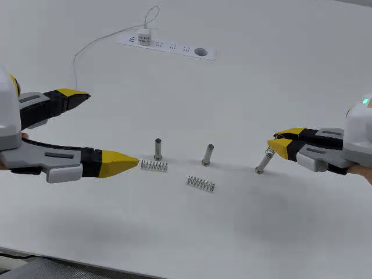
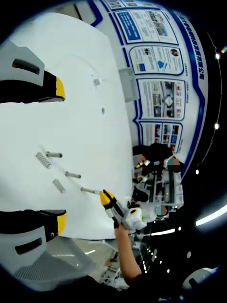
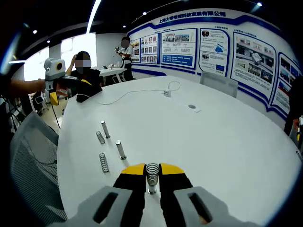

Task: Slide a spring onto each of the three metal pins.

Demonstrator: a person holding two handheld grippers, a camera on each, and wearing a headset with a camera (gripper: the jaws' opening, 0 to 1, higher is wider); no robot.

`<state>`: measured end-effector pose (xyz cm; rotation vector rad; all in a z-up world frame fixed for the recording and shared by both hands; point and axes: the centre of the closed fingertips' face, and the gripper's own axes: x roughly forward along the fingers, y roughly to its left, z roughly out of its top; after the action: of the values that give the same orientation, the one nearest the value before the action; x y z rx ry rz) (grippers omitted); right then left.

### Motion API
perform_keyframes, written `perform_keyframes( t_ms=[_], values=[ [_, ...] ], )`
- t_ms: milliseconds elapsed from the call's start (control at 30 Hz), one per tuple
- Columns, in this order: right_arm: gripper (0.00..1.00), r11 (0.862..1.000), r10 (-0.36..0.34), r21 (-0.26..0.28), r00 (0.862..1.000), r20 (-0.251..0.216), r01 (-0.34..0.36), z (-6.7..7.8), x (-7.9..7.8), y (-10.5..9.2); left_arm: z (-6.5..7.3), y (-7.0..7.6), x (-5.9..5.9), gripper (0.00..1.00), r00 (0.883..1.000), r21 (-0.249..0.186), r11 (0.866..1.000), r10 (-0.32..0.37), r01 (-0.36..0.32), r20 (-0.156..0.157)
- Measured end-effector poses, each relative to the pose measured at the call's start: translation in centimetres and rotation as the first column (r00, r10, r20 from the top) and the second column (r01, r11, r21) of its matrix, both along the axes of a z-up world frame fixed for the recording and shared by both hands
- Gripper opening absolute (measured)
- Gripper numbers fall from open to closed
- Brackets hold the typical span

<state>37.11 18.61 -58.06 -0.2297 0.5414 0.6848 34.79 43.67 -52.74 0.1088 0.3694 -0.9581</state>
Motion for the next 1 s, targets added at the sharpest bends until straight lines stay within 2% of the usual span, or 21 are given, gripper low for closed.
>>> perform_keyframes(
  t_ms=[167, 233, 700, 1000],
  values=[
    [0.11, 1.000, -0.006, -0.008, 1.000, -0.005, 0.006, -0.3, -0.1, -0.1, -0.1, 0.1, 0.0, 0.96, 1.000, -0.005, 1.000, 0.007, -0.007, -0.004],
    [0.11, 1.000, -0.011, 0.009, 1.000, -0.009, 0.011, -0.3, -0.1, 0.0, -0.2, 0.2, 0.0, 0.96, 1.000, -0.001, 1.000, 0.006, -0.006, -0.005],
    [0.11, 0.999, -0.028, -0.023, 0.999, -0.031, 0.027, -2.9, -0.2, 0.0, -0.3, -0.2, -0.1, 0.96, 1.000, -0.004, 1.000, 0.001, -0.001, -0.015],
    [0.11, 0.999, -0.028, -0.026, 0.998, -0.051, 0.027, -3.8, -0.3, -0.1, -0.6, -0.3, -0.2, 0.96, 1.000, 0.007, 1.000, -0.006, 0.006, -0.021]
  ],
)
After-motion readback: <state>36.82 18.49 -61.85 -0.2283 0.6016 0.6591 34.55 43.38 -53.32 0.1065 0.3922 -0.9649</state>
